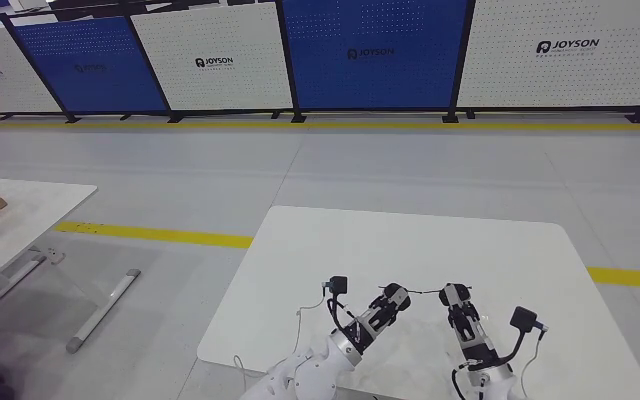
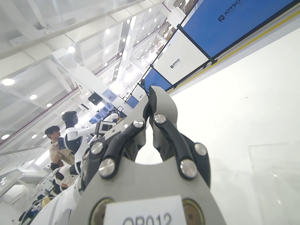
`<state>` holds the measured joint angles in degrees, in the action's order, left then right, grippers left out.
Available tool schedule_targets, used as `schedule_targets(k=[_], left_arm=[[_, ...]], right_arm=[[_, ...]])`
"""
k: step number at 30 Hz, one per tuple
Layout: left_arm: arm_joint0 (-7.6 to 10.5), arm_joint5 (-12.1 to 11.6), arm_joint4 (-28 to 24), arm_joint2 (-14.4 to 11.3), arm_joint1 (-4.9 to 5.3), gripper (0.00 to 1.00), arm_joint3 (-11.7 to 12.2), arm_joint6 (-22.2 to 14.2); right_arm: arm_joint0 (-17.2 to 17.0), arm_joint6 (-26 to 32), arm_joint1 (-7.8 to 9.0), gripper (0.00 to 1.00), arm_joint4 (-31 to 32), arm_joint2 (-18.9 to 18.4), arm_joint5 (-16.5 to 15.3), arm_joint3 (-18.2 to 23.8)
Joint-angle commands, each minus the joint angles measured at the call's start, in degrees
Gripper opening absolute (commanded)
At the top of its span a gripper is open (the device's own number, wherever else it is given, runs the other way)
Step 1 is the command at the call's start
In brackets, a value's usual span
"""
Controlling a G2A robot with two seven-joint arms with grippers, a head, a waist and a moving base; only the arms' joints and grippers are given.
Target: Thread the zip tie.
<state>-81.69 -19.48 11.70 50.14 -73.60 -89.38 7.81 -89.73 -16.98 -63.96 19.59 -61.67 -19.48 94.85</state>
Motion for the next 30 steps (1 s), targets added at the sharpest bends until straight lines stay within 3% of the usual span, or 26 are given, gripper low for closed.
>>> schedule_targets(k=[1, 19, 24, 27, 30], left_arm=[[0.02, 0.0, -0.02, -0.03, 0.0, 0.0, 0.06, 0.12], [-0.17, 0.0, 0.41, -0.15, 0.16, 0.0, -0.26, 0.46], [-0.13, 0.0, 10.35, -0.16, 0.35, 0.0, 0.41, 4.76], [-0.57, 0.0, 15.26, -0.3, 0.7, 0.0, -0.07, 5.42], [-0.83, 0.0, 16.95, -0.25, 1.07, 0.0, -0.19, 4.37]], right_arm=[[-0.06, -0.08, 0.08, 0.0, 0.02, 0.06, 0.0, 0.12], [0.73, -1.01, 0.32, 0.0, 0.87, 1.2, 0.0, -0.56], [0.22, -2.34, 0.53, 0.0, 0.88, 0.71, 0.0, -0.15], [-0.41, -4.06, 0.61, 0.0, 2.11, 0.41, 0.0, -0.48], [-0.41, -4.06, 0.61, 0.0, 2.11, 0.41, 0.0, -0.48]])
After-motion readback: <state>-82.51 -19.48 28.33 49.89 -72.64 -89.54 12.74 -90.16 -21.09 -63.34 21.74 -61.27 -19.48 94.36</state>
